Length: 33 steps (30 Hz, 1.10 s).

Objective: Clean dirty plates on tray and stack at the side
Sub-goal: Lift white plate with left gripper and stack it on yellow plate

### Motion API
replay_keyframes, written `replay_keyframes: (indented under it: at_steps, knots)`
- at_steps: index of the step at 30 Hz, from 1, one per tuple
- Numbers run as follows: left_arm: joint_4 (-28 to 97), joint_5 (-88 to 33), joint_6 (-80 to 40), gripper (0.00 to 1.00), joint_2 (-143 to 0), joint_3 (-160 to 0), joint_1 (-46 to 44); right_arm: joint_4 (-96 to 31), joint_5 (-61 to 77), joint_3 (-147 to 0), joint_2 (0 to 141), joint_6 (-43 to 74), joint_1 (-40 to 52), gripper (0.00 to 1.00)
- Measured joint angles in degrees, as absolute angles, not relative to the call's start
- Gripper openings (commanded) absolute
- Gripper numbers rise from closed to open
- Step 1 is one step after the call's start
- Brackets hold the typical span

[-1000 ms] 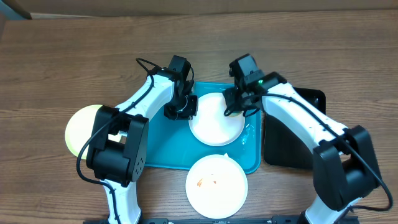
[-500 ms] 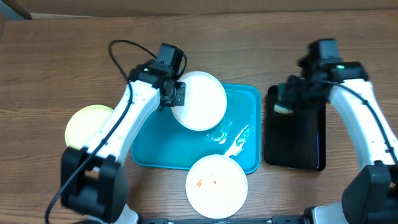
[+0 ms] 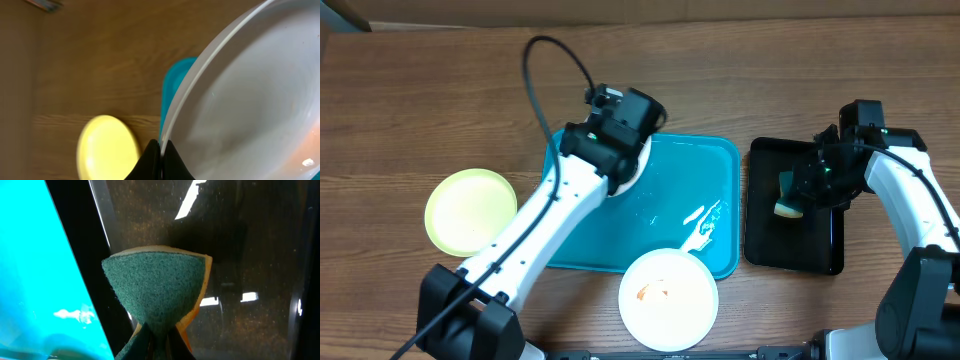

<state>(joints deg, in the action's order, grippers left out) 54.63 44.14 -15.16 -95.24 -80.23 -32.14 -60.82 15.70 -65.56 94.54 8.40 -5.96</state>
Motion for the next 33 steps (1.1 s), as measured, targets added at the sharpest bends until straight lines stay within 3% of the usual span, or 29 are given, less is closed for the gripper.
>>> replay_keyframes:
  at_steps: [7, 18, 26, 33]
  knots:
    - [54.83, 60.51, -16.43, 0.04, -95.24, -80.23, -38.72, -60.36, 15.75, -65.12, 94.54, 7.81, -5.96, 0.04]
    - [55.33, 67.05, -16.6, 0.04, -95.24, -80.23, -39.75, -60.27, 15.9, -65.12, 94.54, 7.64, -5.96, 0.04]
    - [55.44, 67.37, -16.62, 0.04, -95.24, -80.23, -39.7, -60.27, 16.1, -65.12, 94.54, 7.57, -5.98, 0.04]
    - [62.52, 54.19, -23.03, 0.04, -95.2, -80.23, -33.65, -60.25, 16.12, -65.12, 94.54, 7.49, -5.98, 0.04]
